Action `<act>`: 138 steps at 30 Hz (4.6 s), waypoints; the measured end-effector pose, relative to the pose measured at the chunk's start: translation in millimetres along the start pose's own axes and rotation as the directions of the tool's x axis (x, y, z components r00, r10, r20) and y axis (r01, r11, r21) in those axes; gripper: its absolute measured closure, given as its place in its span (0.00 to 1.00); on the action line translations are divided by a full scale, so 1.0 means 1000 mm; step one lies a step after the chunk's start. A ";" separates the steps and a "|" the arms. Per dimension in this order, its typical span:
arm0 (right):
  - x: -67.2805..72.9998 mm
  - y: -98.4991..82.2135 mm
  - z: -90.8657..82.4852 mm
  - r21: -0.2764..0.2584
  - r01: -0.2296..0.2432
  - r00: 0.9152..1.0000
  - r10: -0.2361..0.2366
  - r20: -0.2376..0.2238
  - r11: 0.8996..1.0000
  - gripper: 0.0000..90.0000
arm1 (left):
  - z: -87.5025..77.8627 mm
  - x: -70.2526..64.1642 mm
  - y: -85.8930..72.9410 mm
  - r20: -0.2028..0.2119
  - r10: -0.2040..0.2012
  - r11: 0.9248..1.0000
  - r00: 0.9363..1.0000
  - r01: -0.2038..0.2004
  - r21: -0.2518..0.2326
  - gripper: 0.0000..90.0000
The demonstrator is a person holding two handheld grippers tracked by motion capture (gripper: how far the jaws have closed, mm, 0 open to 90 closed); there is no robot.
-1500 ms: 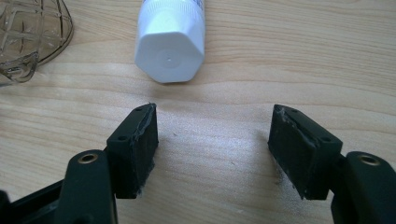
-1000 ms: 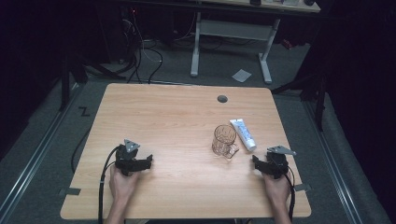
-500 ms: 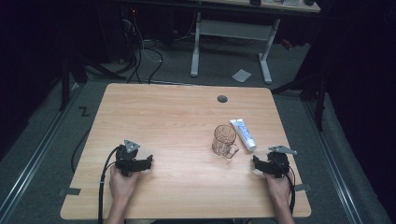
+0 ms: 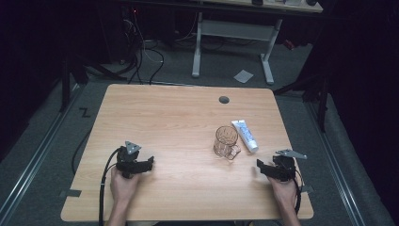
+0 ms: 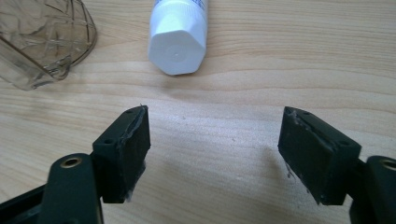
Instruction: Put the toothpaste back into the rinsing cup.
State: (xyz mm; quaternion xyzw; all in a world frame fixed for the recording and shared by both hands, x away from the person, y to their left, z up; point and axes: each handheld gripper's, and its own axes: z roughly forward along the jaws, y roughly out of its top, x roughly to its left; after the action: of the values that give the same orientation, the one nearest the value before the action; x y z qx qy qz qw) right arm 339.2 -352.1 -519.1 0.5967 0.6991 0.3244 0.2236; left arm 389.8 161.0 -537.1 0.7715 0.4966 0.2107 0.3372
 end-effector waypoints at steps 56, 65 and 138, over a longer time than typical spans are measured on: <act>0.005 0.090 0.000 -0.096 0.024 0.994 -0.034 -0.100 0.995 0.50 | -0.001 0.000 -0.001 0.003 -0.002 1.000 1.000 0.002 0.000 0.20; 0.011 0.114 0.021 -0.040 0.086 0.994 -0.088 -0.068 0.995 0.47 | -0.001 0.000 -0.001 0.002 -0.002 1.000 1.000 0.002 0.000 0.20; 0.032 0.146 0.121 0.372 0.169 0.985 -0.171 -0.028 0.913 0.71 | -0.001 -0.001 -0.001 0.010 0.002 1.000 1.000 -0.002 -0.005 0.21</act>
State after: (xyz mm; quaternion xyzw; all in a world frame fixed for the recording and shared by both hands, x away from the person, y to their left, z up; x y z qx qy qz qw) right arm 518.3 -287.2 -494.8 0.5661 0.7966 0.1635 0.1351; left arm 387.8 161.3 -537.0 0.7722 0.4939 0.2084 0.3412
